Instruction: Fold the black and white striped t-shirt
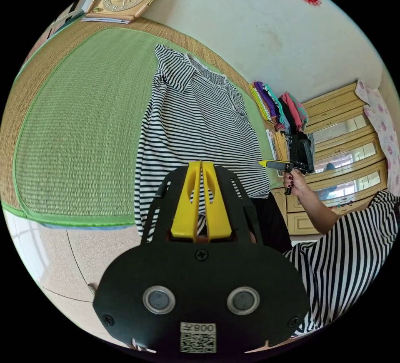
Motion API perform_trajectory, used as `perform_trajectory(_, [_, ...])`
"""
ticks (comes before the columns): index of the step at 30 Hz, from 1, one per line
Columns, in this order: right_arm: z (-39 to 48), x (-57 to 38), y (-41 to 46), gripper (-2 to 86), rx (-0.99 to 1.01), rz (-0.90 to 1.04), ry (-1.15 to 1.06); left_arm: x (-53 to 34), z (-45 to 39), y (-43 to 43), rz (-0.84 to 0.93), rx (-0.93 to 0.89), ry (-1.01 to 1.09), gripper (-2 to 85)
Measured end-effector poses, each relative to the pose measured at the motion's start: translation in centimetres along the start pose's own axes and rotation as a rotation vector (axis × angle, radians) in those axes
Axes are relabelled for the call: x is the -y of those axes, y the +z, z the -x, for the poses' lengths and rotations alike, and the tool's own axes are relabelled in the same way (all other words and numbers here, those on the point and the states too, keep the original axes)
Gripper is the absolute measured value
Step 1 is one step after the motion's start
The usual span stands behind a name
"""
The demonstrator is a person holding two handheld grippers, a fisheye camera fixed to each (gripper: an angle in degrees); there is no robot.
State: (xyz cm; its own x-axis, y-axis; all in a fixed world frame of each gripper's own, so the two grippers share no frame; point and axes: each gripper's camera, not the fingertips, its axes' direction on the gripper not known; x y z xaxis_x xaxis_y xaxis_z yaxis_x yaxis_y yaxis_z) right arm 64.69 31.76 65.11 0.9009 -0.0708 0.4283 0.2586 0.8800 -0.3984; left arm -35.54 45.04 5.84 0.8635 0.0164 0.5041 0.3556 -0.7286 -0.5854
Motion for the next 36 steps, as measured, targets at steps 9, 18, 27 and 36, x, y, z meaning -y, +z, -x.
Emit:
perform_trajectory(9, [1.2, -5.2, -3.5, 0.1, -0.013, -0.004, 0.066, -2.2, 3.3, 2.1, 0.014, -0.08, -0.137, 1.8])
perform_trajectory(18, [-0.4, -12.9, -5.8, 0.9, 0.006, -0.053, 0.227, -6.2, 9.7, 0.3, -0.012, 0.018, -0.33, 7.0])
perform_trajectory(27, [-1.2, -17.0, -6.9, 5.3, 0.099, -0.132, 0.372, -8.0, 17.7, 2.3, -0.055, -0.125, -0.523, 10.6])
perform_trajectory(36, [1.7, -16.7, -5.9, 8.2, 0.052, -0.135, 0.373, -6.7, 21.1, 5.3, -0.003, -0.279, -0.494, 10.9])
